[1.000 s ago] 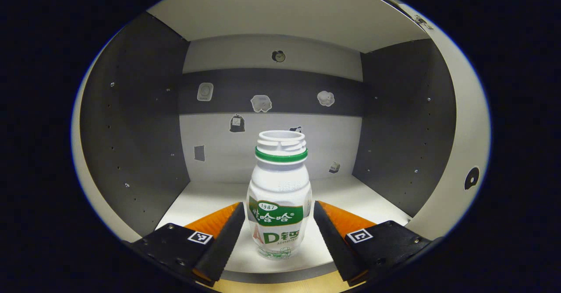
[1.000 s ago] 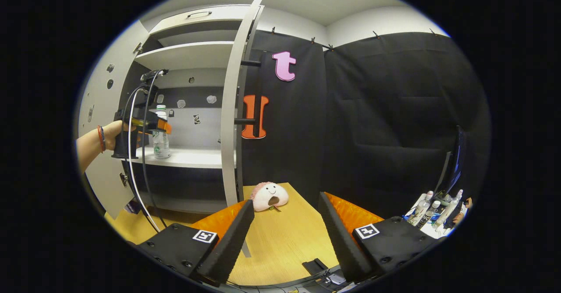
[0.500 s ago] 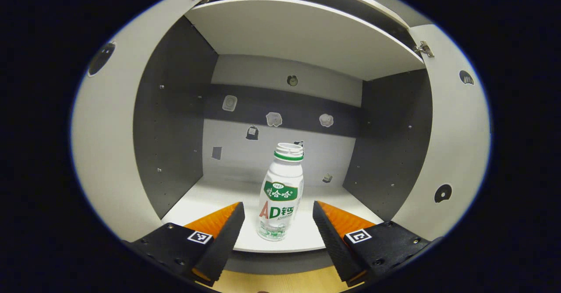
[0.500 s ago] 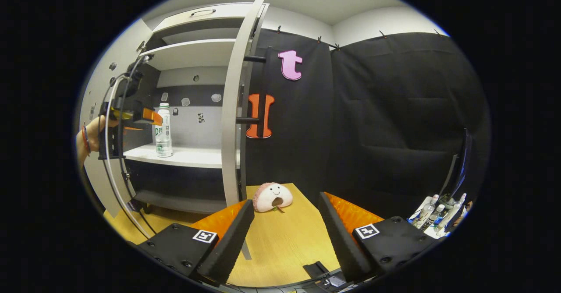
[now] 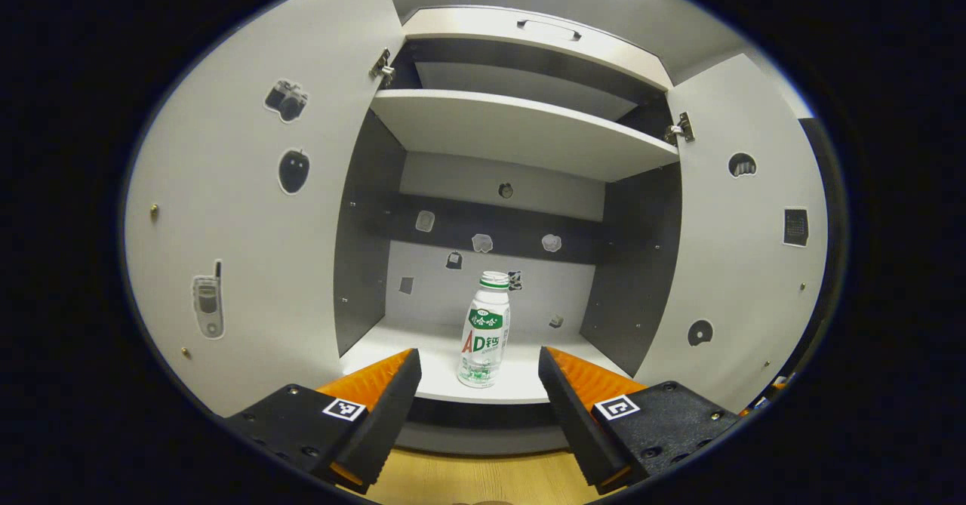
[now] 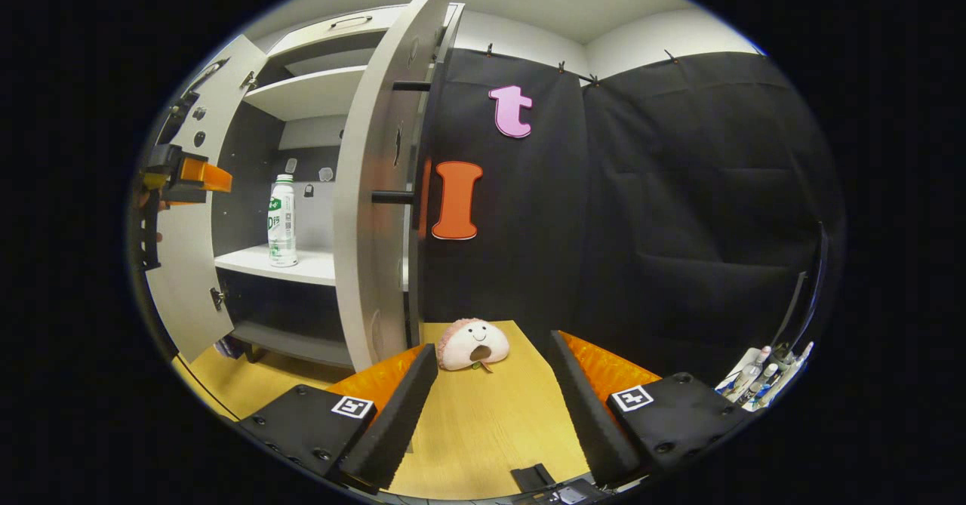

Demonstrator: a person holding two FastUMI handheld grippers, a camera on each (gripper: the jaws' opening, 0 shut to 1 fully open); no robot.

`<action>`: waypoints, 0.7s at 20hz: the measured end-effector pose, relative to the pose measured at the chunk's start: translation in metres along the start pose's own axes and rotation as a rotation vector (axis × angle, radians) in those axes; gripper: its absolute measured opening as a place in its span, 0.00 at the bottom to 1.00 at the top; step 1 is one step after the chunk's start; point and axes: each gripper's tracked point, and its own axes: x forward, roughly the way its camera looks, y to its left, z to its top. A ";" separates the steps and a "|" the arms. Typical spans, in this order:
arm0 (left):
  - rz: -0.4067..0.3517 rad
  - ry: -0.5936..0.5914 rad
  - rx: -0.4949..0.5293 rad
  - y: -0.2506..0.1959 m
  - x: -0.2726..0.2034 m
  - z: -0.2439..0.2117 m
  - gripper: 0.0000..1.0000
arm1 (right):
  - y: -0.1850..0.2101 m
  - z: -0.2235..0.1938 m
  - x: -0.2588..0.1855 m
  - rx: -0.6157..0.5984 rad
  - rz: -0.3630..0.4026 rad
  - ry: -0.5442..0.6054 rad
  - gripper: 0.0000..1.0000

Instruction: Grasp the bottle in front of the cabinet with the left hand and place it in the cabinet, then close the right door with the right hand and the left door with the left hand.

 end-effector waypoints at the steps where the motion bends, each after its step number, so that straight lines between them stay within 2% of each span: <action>1: 0.001 -0.009 0.003 -0.004 -0.013 0.004 0.95 | -0.004 0.000 0.003 -0.006 0.010 -0.002 0.98; 3: 0.007 -0.025 -0.005 -0.011 -0.036 0.008 0.92 | -0.011 -0.004 0.008 -0.014 0.026 -0.003 0.98; 4: 0.009 -0.031 -0.012 -0.013 -0.048 0.010 0.95 | -0.015 -0.006 0.010 -0.016 0.030 -0.003 0.99; 9: 0.023 -0.057 -0.044 -0.019 -0.101 0.017 0.95 | -0.016 -0.013 0.027 -0.040 0.071 0.001 0.98; 14: 0.041 -0.047 -0.028 -0.007 -0.139 0.015 0.95 | -0.001 -0.014 0.037 -0.060 0.102 -0.009 0.99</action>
